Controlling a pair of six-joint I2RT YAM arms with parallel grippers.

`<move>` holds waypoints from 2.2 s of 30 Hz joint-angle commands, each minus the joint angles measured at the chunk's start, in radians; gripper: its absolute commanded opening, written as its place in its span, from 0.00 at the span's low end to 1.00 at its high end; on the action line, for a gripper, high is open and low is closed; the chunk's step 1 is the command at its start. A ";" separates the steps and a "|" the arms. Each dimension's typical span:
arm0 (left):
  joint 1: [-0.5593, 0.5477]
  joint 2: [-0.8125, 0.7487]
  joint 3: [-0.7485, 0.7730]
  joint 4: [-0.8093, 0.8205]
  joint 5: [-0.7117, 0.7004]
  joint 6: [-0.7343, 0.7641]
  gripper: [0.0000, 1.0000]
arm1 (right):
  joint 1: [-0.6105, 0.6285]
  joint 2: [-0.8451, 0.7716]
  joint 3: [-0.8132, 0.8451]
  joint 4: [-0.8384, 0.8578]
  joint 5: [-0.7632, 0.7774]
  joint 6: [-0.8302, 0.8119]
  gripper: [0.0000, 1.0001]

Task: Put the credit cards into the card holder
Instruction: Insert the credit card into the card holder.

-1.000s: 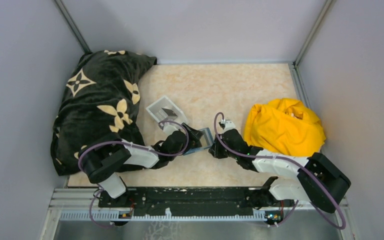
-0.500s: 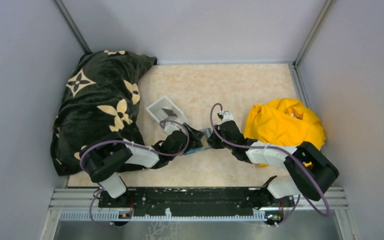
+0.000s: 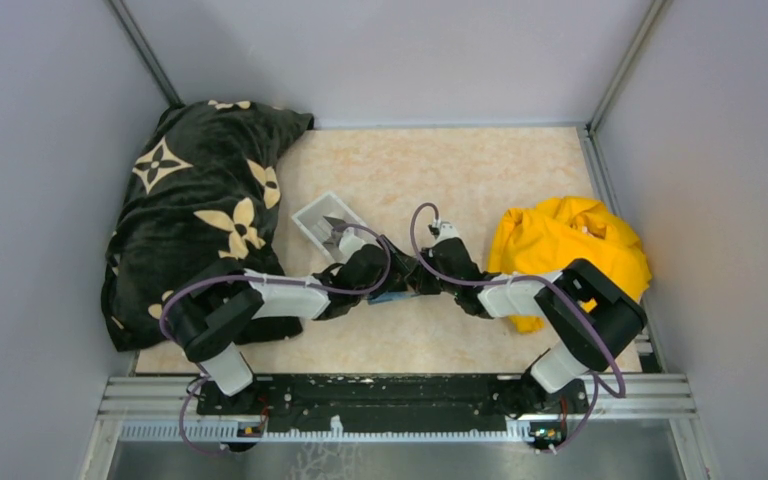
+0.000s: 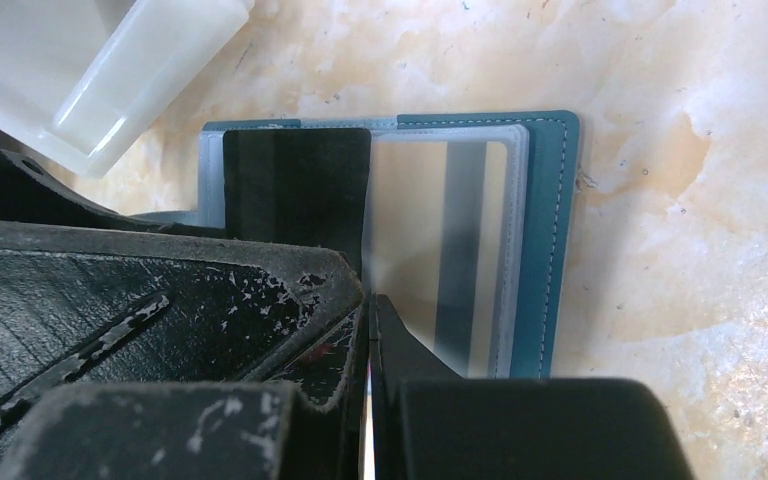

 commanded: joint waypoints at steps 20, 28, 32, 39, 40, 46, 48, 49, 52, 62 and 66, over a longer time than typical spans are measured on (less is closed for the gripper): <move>-0.043 0.018 -0.029 -0.687 -0.031 0.014 0.92 | -0.033 0.022 -0.051 0.039 0.023 0.016 0.00; -0.057 -0.058 -0.079 -0.682 -0.087 -0.053 0.84 | -0.034 0.053 -0.045 0.052 0.000 0.021 0.00; -0.061 -0.058 -0.081 -0.702 -0.100 -0.080 0.80 | -0.033 0.067 -0.038 0.050 -0.016 0.017 0.00; -0.066 -0.105 -0.134 -0.703 -0.138 -0.141 0.51 | -0.034 0.079 -0.021 0.037 -0.040 0.004 0.00; -0.066 -0.107 -0.143 -0.695 -0.138 -0.148 0.46 | -0.034 0.079 -0.020 0.036 -0.042 0.003 0.00; -0.068 -0.087 -0.140 -0.714 -0.147 -0.181 0.36 | -0.034 0.081 -0.017 0.034 -0.050 -0.006 0.00; -0.068 -0.092 -0.141 -0.717 -0.152 -0.190 0.31 | -0.033 0.081 -0.016 0.033 -0.051 -0.008 0.00; -0.068 -0.096 -0.143 -0.719 -0.157 -0.194 0.28 | -0.033 0.081 -0.016 0.033 -0.051 -0.010 0.00; -0.068 -0.117 -0.146 -0.735 -0.187 -0.220 0.20 | -0.032 0.076 -0.009 0.021 -0.058 -0.018 0.00; -0.068 -0.166 -0.179 -0.705 -0.253 -0.213 0.03 | -0.032 0.027 0.075 -0.120 -0.011 -0.110 0.00; -0.068 -0.167 -0.174 -0.722 -0.246 -0.210 0.01 | -0.032 0.035 0.117 -0.157 0.000 -0.141 0.00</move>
